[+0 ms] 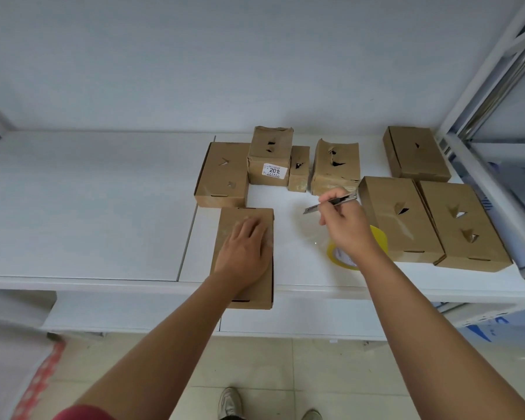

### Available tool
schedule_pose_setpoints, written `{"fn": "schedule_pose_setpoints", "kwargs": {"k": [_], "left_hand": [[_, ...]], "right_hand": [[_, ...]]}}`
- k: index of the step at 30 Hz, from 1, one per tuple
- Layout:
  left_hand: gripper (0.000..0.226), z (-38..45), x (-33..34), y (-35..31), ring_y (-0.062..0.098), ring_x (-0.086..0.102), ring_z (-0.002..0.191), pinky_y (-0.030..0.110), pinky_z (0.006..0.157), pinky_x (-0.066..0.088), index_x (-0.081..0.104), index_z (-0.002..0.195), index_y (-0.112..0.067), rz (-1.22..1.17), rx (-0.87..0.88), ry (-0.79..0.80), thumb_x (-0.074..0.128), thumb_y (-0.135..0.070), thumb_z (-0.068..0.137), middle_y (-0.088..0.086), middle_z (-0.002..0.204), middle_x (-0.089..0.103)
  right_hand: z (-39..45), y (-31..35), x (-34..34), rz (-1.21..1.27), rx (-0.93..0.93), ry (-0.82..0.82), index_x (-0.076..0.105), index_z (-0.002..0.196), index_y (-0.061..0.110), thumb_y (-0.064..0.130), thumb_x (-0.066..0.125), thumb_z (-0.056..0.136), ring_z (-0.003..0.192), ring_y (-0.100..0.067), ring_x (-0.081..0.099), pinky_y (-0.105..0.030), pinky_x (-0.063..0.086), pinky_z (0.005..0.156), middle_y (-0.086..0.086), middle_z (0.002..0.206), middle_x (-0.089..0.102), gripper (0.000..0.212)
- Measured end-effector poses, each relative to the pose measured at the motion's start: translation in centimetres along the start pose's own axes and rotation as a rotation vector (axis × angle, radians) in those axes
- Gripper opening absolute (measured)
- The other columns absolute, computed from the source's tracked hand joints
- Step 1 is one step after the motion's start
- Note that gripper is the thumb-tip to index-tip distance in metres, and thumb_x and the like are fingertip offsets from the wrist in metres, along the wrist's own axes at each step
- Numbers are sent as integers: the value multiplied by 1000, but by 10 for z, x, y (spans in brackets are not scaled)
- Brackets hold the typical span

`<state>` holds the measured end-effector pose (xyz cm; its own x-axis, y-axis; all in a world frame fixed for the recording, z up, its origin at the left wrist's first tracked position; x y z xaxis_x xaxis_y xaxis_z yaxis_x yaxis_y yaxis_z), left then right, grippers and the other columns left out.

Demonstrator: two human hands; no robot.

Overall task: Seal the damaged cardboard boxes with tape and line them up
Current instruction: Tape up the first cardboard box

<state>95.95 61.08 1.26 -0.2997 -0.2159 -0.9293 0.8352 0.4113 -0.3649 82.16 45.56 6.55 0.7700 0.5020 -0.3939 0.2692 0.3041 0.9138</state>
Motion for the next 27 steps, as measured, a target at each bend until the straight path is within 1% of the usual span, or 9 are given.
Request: {"fn": "schedule_pose_setpoints", "kwargs": {"k": [4, 8, 10, 12, 14, 18, 21, 23, 27], "left_hand": [[61, -4, 7, 2, 24, 14, 150, 44, 119, 20, 31, 150, -17, 63, 4, 24, 30, -51, 100, 4, 161, 23], [73, -2, 12, 1, 23, 9, 151, 41, 121, 13, 25, 152, -17, 105, 2, 33, 32, -61, 94, 3, 163, 19], [74, -2, 13, 2, 23, 9, 151, 40, 121, 13, 26, 152, -17, 105, -1, 25, 34, -61, 93, 3, 163, 19], [74, -1, 14, 3, 22, 10, 151, 40, 121, 13, 26, 151, -18, 98, -2, 21, 34, -62, 92, 3, 162, 20], [74, -1, 14, 5, 22, 11, 151, 41, 120, 16, 27, 151, -19, 93, 1, 21, 34, -63, 91, 1, 162, 20], [73, 0, 13, 8, 21, 13, 150, 43, 119, 22, 27, 150, -22, 62, 9, 28, 37, -64, 90, -1, 161, 21], [72, 1, 13, 10, 20, 14, 149, 43, 118, 26, 29, 149, -23, 47, 15, 19, 39, -63, 90, -3, 160, 22], [71, 1, 12, 12, 21, 17, 148, 43, 117, 27, 29, 149, -23, 49, 18, 15, 40, -63, 90, -3, 159, 23], [65, 2, 13, 15, 24, 16, 147, 46, 115, 29, 22, 149, -38, 68, 37, 25, 36, -63, 91, -2, 159, 20]], "right_hand": [[14, 8, 1, -64, 74, 47, 61, 67, 26, 18, 57, 87, 67, -21, 64, -27, 47, 61, 8, 57, 62, 22], [28, 19, 8, -26, 39, 1, 55, 63, 24, 16, 53, 87, 60, -12, 62, -22, 44, 56, 9, 54, 58, 26], [30, 21, 20, 60, -4, 92, 58, 72, 19, 9, 50, 91, 60, -12, 61, -20, 50, 66, 8, 53, 58, 23], [29, 15, 26, 140, 33, 205, 63, 80, 15, 1, 50, 90, 63, -17, 61, -34, 54, 81, 3, 54, 61, 21], [29, 9, 22, 154, 74, 256, 70, 81, 17, -2, 53, 85, 65, -16, 63, -38, 55, 85, -2, 58, 64, 26], [27, 5, 16, 168, 84, 297, 74, 72, 20, -2, 55, 81, 65, -13, 62, -29, 57, 76, -4, 62, 62, 31], [28, 5, 22, 141, 80, 335, 69, 75, 3, 8, 57, 82, 60, -12, 56, -30, 51, 70, 0, 59, 58, 15], [30, 4, 23, 128, 87, 331, 61, 81, -9, 13, 55, 81, 56, -13, 54, -30, 48, 68, 1, 54, 55, 24], [29, 3, 25, 114, 72, 358, 59, 81, -8, 9, 51, 84, 58, -15, 59, -34, 51, 76, -4, 53, 60, 19]]}}
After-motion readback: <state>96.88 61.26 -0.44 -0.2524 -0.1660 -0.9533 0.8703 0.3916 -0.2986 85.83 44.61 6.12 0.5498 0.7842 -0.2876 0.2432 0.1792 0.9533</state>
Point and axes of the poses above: each hand's wrist, its own z-axis towards the middle knuckle, its own x-axis out of the palm, y = z × x, the point moved 5 cm from there along z, towards the middle knuckle
